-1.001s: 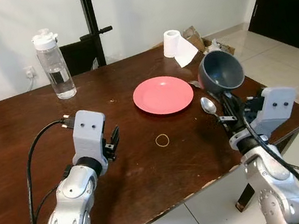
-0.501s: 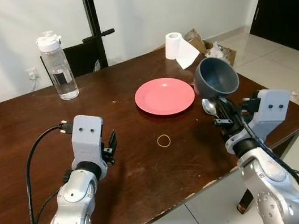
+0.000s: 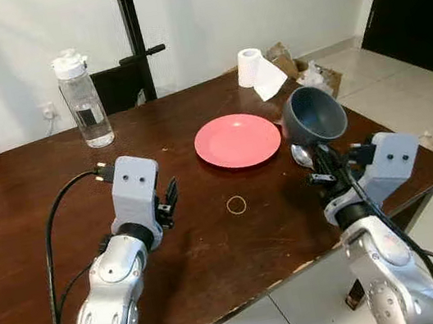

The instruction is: Setting the table

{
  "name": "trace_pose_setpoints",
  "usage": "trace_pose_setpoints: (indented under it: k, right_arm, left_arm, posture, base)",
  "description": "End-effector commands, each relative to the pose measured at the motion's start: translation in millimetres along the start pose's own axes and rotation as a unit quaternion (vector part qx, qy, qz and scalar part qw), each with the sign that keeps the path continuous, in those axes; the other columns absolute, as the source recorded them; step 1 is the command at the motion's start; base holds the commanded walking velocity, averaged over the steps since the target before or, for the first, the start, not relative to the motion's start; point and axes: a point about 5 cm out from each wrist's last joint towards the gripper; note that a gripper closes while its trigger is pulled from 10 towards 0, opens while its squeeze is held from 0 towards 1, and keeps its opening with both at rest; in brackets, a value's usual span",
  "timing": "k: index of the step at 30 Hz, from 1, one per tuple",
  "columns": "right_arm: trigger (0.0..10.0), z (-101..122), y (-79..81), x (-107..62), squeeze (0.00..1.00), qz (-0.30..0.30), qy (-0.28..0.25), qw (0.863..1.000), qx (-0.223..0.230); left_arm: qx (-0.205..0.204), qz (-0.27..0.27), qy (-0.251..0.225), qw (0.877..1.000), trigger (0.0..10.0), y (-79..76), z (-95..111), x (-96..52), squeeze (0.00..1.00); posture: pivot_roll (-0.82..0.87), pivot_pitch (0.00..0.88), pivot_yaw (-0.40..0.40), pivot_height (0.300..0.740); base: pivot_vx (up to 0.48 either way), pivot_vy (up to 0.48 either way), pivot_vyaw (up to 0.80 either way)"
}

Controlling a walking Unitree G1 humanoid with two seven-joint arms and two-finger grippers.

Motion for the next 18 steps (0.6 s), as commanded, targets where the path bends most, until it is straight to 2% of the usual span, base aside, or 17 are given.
trace_pose_setpoints:
  k: [1,7,18]
  right_arm:
    - [10.0,-0.1,3.2,-3.3,0.00,0.009,0.003,1.000,-0.005]
    - [10.0,-4.4,8.8,-2.5,0.00,0.020,0.009,1.000,-0.010]
    - [10.0,-8.6,2.4,-2.1,0.00,0.010,0.017,1.000,-0.016]
  left_arm:
    - [0.002,-0.002,0.005,1.000,10.0,-2.7,-5.0,-0.5,0.00]
    - [0.013,-0.003,0.006,1.000,10.0,-1.8,-6.5,-0.5,0.00]
    - [-0.002,0.000,0.009,1.000,10.0,-2.1,-11.1,-2.6,0.00]
  posture:
    - [0.06,0.077,0.090,0.740]
    - [0.07,0.071,0.086,0.740]
    - [0.06,0.055,0.078,0.740]
  base:
    - [0.000,0.000,0.00]
    - [0.000,0.000,0.00]
    - [0.000,0.000,0.00]
Point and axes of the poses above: a point about 5 cm out from each wrist's last joint towards the gripper, its own x axis pointing out of the wrist towards the gripper, its own z axis along the axis of the wrist's last joint, y = z × x, and after that the axes turned 13 degrees about -x, right-handed
